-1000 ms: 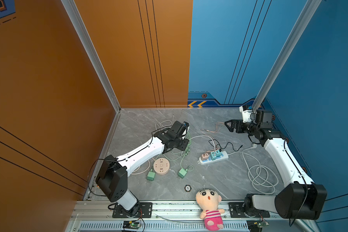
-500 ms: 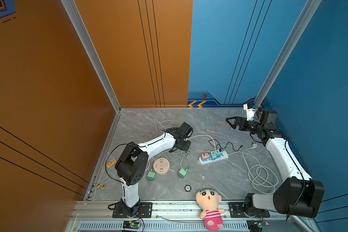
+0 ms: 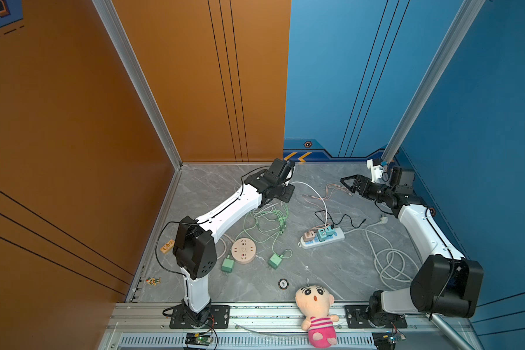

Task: Insert plugs into power strip
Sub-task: Pick up the power cord from the center of the table, then place the power cord at the center of the table.

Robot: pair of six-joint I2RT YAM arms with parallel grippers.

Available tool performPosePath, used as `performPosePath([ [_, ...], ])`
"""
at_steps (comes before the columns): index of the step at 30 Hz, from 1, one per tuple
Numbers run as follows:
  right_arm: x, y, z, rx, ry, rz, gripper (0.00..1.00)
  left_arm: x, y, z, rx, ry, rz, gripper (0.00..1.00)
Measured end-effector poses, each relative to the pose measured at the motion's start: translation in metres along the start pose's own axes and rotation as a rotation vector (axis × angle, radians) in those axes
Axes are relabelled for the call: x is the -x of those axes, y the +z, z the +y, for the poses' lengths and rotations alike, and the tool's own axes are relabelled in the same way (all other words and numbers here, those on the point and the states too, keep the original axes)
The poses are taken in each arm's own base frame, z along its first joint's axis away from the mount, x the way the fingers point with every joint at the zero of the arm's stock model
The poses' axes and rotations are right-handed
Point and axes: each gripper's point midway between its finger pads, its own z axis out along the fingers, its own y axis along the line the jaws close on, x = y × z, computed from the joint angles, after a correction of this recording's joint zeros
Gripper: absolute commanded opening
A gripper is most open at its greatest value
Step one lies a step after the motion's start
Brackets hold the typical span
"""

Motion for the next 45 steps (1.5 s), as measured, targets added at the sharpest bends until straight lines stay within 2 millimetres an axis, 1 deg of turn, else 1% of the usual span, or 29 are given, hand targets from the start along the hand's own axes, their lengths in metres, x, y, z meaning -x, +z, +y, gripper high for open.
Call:
performPosePath([
  [2,-0.003,0.001,0.004,0.003,-0.012,0.016,0.90,0.021,-0.003,0.000,-0.001,0.014,-0.046,0.01],
  [4,-0.006,0.003,0.011,0.002,-0.044,0.037,0.82,0.038,0.004,-0.002,-0.003,0.028,-0.078,0.01],
  [5,-0.007,0.005,0.013,-0.005,-0.059,0.047,0.74,0.042,0.009,-0.003,-0.003,0.030,-0.083,0.01],
  [6,-0.009,0.006,0.017,-0.008,-0.074,0.058,0.66,0.044,0.019,-0.004,-0.003,0.035,-0.080,0.00],
  [8,-0.013,0.008,0.026,-0.016,-0.105,0.086,0.65,0.043,0.042,-0.006,-0.004,0.041,-0.064,0.00],
  [10,-0.017,0.011,0.033,-0.028,-0.140,0.113,0.72,0.035,0.069,-0.008,-0.006,0.044,-0.032,0.01],
  [11,-0.019,0.012,0.036,-0.035,-0.160,0.127,0.71,0.030,0.083,-0.009,-0.008,0.046,-0.014,0.01],
  [12,-0.022,0.013,0.040,-0.035,-0.176,0.141,0.67,0.024,0.095,-0.011,-0.011,0.047,0.005,0.01],
  [14,-0.029,0.017,0.045,-0.039,-0.208,0.165,0.40,0.015,0.114,-0.013,-0.019,0.048,0.031,0.01],
  [15,-0.032,0.019,0.047,-0.046,-0.228,0.177,0.30,0.011,0.122,-0.014,-0.024,0.049,0.042,0.03],
  [16,-0.036,0.020,0.049,-0.052,-0.243,0.188,0.27,0.008,0.127,-0.015,-0.029,0.049,0.051,0.06],
  [17,-0.040,0.023,0.051,-0.063,-0.256,0.201,0.30,0.007,0.132,-0.016,-0.033,0.049,0.057,0.12],
  [19,-0.046,0.025,0.055,-0.076,-0.282,0.220,0.32,0.006,0.136,-0.018,-0.043,0.041,0.059,0.23],
  [21,-0.050,0.027,0.060,-0.079,-0.300,0.235,0.32,0.007,0.136,-0.020,-0.054,0.038,0.059,0.41],
  [23,-0.049,0.029,0.065,-0.082,-0.311,0.238,0.32,0.007,0.136,-0.021,-0.056,0.035,0.057,0.52],
  [25,-0.048,0.031,0.068,-0.086,-0.321,0.237,0.33,0.005,0.137,-0.020,-0.053,0.033,0.062,0.58],
  [26,-0.049,0.032,0.069,-0.090,-0.325,0.239,0.33,0.000,0.135,-0.019,-0.049,0.036,0.072,0.59],
  [28,-0.052,0.033,0.071,-0.092,-0.333,0.245,0.37,-0.010,0.127,-0.015,-0.036,0.039,0.096,0.61],
  [31,-0.058,0.036,0.076,-0.092,-0.353,0.261,0.38,-0.019,0.098,-0.009,-0.015,0.042,0.115,0.67],
  [35,-0.063,0.040,0.087,-0.067,-0.380,0.275,0.38,-0.017,0.031,-0.002,-0.002,0.042,0.065,0.70],
  [36,-0.063,0.042,0.091,-0.061,-0.386,0.276,0.38,-0.018,0.014,-0.002,0.001,0.040,0.050,0.70],
  [38,-0.065,0.044,0.097,-0.048,-0.398,0.282,0.38,-0.026,-0.013,0.001,0.017,0.035,0.027,0.70],
  [40,-0.068,0.047,0.103,-0.034,-0.407,0.289,0.38,-0.046,-0.029,0.001,0.031,0.027,0.037,0.71],
  [41,-0.071,0.048,0.106,-0.027,-0.412,0.294,0.38,-0.060,-0.034,0.001,0.035,0.023,0.054,0.72],
  [45,-0.081,0.052,0.116,-0.006,-0.431,0.315,0.39,-0.125,-0.042,0.000,0.053,0.006,0.158,0.74],
])
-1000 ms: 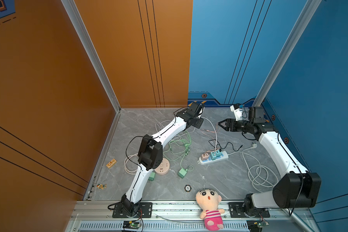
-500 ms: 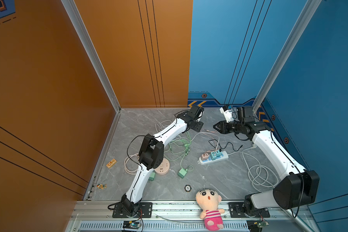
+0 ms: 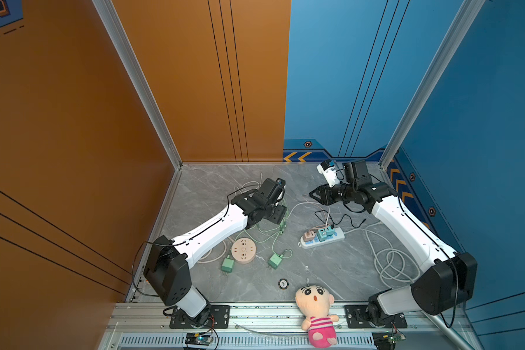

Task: Insert plugs into power strip
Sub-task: Place the power cord at the center of the table, then pick up the plug from the bottom-center of the table.

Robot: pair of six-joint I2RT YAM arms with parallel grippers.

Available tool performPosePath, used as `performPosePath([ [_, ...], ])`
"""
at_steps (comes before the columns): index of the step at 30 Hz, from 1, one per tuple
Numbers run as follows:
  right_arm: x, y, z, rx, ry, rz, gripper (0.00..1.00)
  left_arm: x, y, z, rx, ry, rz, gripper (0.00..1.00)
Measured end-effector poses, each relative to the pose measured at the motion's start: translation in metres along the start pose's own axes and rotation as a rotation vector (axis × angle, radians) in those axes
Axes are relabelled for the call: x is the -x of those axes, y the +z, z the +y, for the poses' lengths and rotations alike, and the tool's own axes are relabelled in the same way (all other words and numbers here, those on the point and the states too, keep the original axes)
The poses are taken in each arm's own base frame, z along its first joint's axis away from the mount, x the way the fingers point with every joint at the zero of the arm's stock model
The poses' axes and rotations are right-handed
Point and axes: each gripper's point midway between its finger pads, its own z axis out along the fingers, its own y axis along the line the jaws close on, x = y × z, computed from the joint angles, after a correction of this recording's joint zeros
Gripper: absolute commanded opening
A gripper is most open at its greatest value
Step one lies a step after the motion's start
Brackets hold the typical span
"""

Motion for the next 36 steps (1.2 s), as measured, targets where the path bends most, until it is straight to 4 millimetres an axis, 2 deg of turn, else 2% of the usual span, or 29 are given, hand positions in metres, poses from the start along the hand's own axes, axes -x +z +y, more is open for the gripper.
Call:
performPosePath([
  [2,-0.003,0.004,0.006,0.009,-0.009,0.013,0.40,-0.032,-0.002,0.000,0.007,-0.012,0.054,0.74],
  [6,-0.007,0.010,0.013,0.018,-0.022,0.031,0.42,-0.068,-0.010,-0.005,-0.004,-0.043,0.097,0.75],
  [14,-0.010,0.015,0.022,0.030,-0.038,0.045,0.43,-0.138,0.000,-0.047,-0.065,0.031,0.242,0.75],
  [19,-0.013,0.019,0.022,0.031,-0.034,0.060,0.43,-0.153,0.009,-0.058,-0.069,0.056,0.290,0.76],
  [27,-0.017,0.019,0.021,0.028,-0.024,0.076,0.45,-0.167,0.038,-0.067,-0.067,0.064,0.352,0.73],
  [32,-0.018,0.018,0.020,0.021,-0.022,0.079,0.45,-0.169,0.049,-0.072,-0.077,0.063,0.357,0.63],
  [34,-0.018,0.017,0.020,0.021,-0.023,0.077,0.46,-0.169,0.051,-0.073,-0.082,0.063,0.354,0.53],
  [36,-0.018,0.017,0.020,0.021,-0.023,0.076,0.46,-0.169,0.054,-0.074,-0.085,0.063,0.354,0.48],
])
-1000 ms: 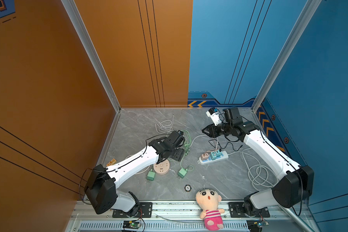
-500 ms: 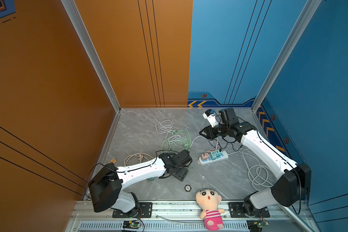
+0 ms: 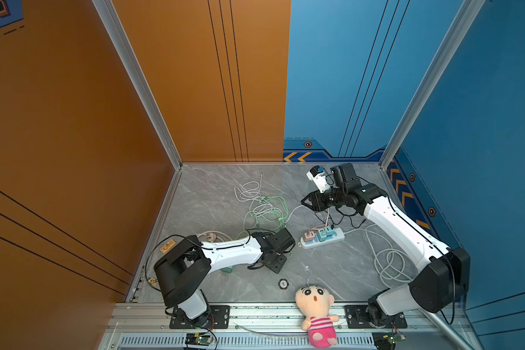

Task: Insert plugs into power strip
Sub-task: Pick up the plug from the bottom-center of the table.

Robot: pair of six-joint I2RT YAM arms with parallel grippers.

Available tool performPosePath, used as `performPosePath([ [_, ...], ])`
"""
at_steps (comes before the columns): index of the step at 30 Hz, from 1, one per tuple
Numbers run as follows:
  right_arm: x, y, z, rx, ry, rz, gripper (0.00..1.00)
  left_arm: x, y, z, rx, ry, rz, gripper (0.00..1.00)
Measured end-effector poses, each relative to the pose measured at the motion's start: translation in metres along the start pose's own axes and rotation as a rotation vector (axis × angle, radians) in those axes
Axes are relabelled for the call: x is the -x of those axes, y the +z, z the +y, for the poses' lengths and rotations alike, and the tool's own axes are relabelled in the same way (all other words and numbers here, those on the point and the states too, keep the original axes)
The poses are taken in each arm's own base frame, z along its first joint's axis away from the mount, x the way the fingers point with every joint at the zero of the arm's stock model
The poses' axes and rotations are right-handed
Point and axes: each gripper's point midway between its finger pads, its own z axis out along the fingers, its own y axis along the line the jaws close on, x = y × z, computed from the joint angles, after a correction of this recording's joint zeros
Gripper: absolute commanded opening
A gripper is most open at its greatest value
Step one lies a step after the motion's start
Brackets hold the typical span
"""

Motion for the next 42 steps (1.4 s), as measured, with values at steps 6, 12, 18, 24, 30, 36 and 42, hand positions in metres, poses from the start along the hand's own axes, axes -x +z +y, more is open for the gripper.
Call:
performPosePath([
  [6,0.001,-0.001,-0.001,-0.003,0.005,-0.003,0.47,0.003,0.003,0.000,-0.011,-0.014,-0.004,0.32],
  [12,0.002,-0.003,-0.008,-0.040,0.028,-0.009,0.48,0.005,0.002,0.010,-0.021,-0.054,-0.019,0.24],
  [18,0.002,-0.004,-0.009,-0.043,0.064,-0.014,0.48,0.012,-0.021,0.020,-0.041,-0.085,-0.093,0.24],
  [24,-0.001,-0.006,0.002,0.016,0.115,-0.011,0.47,0.022,-0.056,0.023,-0.068,-0.054,-0.211,0.23],
  [30,0.005,-0.014,0.031,0.178,0.159,-0.033,0.48,0.021,-0.078,0.038,-0.016,-0.011,-0.301,0.23],
  [36,0.000,-0.023,0.061,0.293,0.154,-0.037,0.49,0.022,-0.097,0.045,0.006,0.043,-0.380,0.23],
  [42,-0.024,-0.008,0.087,0.385,0.159,0.057,0.47,0.026,-0.119,0.041,-0.001,0.115,-0.458,0.24],
])
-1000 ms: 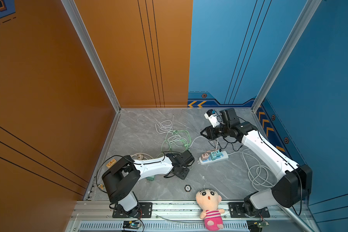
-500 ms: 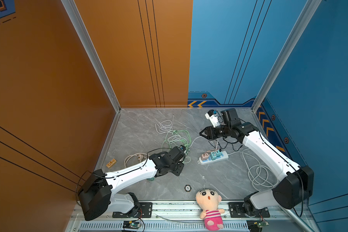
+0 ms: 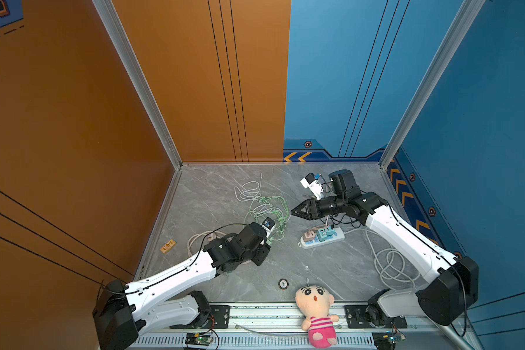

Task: Insert plugs into power strip
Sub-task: Pick up the plug from the bottom-center of the table, then pass the plug.

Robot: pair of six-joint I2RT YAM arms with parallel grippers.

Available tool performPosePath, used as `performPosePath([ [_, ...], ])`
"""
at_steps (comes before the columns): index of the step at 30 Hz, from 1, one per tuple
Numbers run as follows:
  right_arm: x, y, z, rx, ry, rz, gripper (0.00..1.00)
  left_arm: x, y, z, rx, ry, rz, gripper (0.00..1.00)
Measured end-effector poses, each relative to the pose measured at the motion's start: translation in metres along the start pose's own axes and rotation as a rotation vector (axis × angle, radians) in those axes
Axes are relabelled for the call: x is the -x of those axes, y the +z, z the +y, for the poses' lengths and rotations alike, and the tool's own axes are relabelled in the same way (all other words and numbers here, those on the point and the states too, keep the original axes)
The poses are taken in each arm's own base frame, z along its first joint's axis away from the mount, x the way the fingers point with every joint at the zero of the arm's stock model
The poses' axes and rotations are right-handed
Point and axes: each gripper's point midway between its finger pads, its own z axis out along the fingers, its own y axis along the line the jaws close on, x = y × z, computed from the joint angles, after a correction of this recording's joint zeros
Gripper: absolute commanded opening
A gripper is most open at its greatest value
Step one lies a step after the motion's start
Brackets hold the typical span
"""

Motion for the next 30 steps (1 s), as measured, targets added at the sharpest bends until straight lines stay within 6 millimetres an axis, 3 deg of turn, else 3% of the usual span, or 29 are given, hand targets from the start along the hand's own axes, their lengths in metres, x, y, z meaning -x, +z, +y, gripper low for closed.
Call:
performPosePath([
  [12,-0.022,0.021,0.000,0.049,0.029,0.089,0.49,0.008,-0.013,-0.006,-0.019,0.087,-0.054,0.23],
  [21,-0.033,0.051,-0.009,0.084,0.043,0.179,0.50,0.013,-0.027,-0.013,-0.047,0.129,-0.106,0.23],
  [26,-0.036,0.059,-0.010,0.107,0.042,0.204,0.50,0.011,-0.025,-0.018,-0.054,0.152,-0.097,0.23],
  [30,-0.035,0.059,0.001,0.143,0.023,0.211,0.51,0.008,-0.021,-0.020,-0.055,0.161,-0.079,0.23],
])
